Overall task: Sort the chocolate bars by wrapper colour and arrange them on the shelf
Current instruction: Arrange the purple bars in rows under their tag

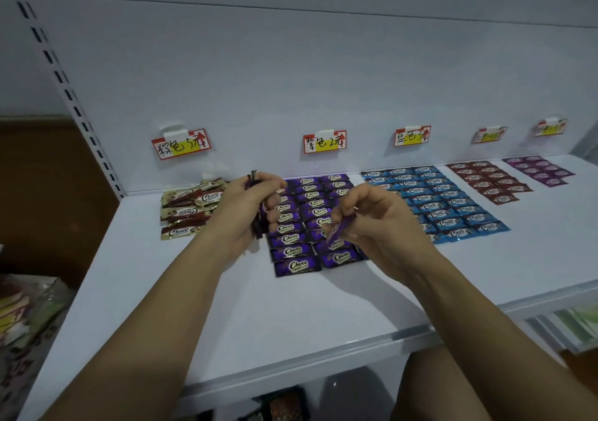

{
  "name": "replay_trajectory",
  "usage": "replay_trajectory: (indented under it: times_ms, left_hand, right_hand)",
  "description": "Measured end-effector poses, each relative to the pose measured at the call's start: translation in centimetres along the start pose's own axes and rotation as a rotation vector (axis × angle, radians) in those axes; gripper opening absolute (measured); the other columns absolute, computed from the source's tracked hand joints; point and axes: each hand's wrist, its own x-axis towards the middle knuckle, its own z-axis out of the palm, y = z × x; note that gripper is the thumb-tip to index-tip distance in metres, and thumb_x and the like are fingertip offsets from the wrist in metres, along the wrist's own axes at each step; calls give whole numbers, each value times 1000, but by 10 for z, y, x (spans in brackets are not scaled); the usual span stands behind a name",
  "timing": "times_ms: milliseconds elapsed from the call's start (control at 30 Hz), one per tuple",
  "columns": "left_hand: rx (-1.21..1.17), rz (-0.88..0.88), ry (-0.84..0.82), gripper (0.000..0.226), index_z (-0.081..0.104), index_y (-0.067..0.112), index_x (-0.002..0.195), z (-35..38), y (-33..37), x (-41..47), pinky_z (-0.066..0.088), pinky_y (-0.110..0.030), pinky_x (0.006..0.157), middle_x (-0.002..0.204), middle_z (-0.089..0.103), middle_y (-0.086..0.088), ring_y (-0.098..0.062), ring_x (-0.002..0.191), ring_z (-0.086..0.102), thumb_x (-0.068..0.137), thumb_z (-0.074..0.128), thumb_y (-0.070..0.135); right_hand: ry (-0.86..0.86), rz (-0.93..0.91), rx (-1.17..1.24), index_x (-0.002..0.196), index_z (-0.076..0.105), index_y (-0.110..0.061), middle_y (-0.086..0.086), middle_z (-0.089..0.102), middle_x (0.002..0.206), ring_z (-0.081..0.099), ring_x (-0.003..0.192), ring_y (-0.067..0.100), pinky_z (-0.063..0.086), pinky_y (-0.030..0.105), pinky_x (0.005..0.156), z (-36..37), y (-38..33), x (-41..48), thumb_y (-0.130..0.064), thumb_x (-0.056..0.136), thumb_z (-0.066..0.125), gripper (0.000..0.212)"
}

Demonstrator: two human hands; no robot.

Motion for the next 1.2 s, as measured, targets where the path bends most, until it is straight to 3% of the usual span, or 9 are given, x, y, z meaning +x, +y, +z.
replay_trajectory:
  times_ms: [200, 300, 467, 567, 800, 900, 1000, 1133, 1200]
  left_hand:
    - [205, -194, -273, 20, 63, 3, 109, 5, -1, -17, 36, -22, 39, 89, 71, -16, -13, 43, 39, 99, 61, 21]
    - [217, -154, -316, 14, 62, 0, 104, 6, 2, -19, 34, -22, 39, 80, 67, -15, -12, 41, 37, 95, 64, 10]
    - [219, -131, -331, 28, 61, 8, 98, -3, 6, -16, 34, -22, 41, 84, 70, -18, -12, 41, 34, 87, 69, 33]
    - [322, -106, -325, 13, 59, 10, 91, -1, 4, -16, 36, -24, 42, 80, 70, -16, -11, 40, 37, 92, 70, 15]
    - [342, -129, -355, 15, 63, 6, 94, -1, 1, -12, 35, -22, 40, 66, 57, -9, -12, 41, 37, 99, 61, 20]
    - [210, -104, -196, 25, 64, 8, 93, 0, -1, -6, 32, -21, 39, 58, 39, 0, -10, 42, 33, 98, 61, 32]
    - [-70, -150, -91, 24, 59, 14, 85, -3, 1, 1, 32, -19, 38, 60, 33, 4, -6, 42, 32, 86, 69, 37]
    - [-553, -274, -49, 9, 58, 10, 96, -5, -4, 7, 46, -21, 49, 67, 44, 2, -8, 52, 44, 92, 65, 13]
    - [-786, -297, -19, 17, 57, 4, 106, -3, -6, 7, 53, -27, 69, 72, 49, -5, -14, 59, 48, 90, 55, 0]
  right_hand:
    - [119, -175, -142, 67, 71, -15, 7, 72, 81, 70, 86, 18, 58, 28, 72, 9, 6, 8, 30, 71, 61, 46]
    - [128, -253, -353, 67, 73, -16, 1, 71, 77, 67, 83, 14, 55, 25, 74, 7, 10, 10, 32, 72, 60, 50]
    - [143, -300, -530, 72, 72, -13, 5, 69, 81, 66, 83, 13, 57, 27, 74, 1, 15, 6, 25, 76, 61, 39]
    - [135, -361, -658, 82, 72, -22, -4, 69, 86, 67, 86, 15, 56, 27, 71, 2, 15, 5, 23, 73, 64, 46]
    - [89, -344, -682, 91, 69, -19, 0, 73, 107, 68, 108, 18, 58, 31, 84, 5, 9, -2, 6, 81, 76, 28]
    - [94, -366, -742, 91, 67, -15, -4, 74, 96, 71, 93, 14, 57, 28, 82, 6, 8, -11, -2, 83, 79, 20]
    - [-32, -513, -1056, 99, 75, -14, -7, 68, 93, 64, 85, 7, 50, 19, 76, 9, 12, -19, -8, 85, 78, 15]
    - [-192, -553, -1272, 98, 76, -16, -5, 70, 93, 60, 86, 11, 50, 25, 79, 7, 33, -24, -16, 85, 78, 13]
    - [-233, -534, -1271, 92, 77, -17, -7, 71, 90, 61, 84, 11, 53, 30, 75, 6, 45, -28, -19, 83, 81, 10]
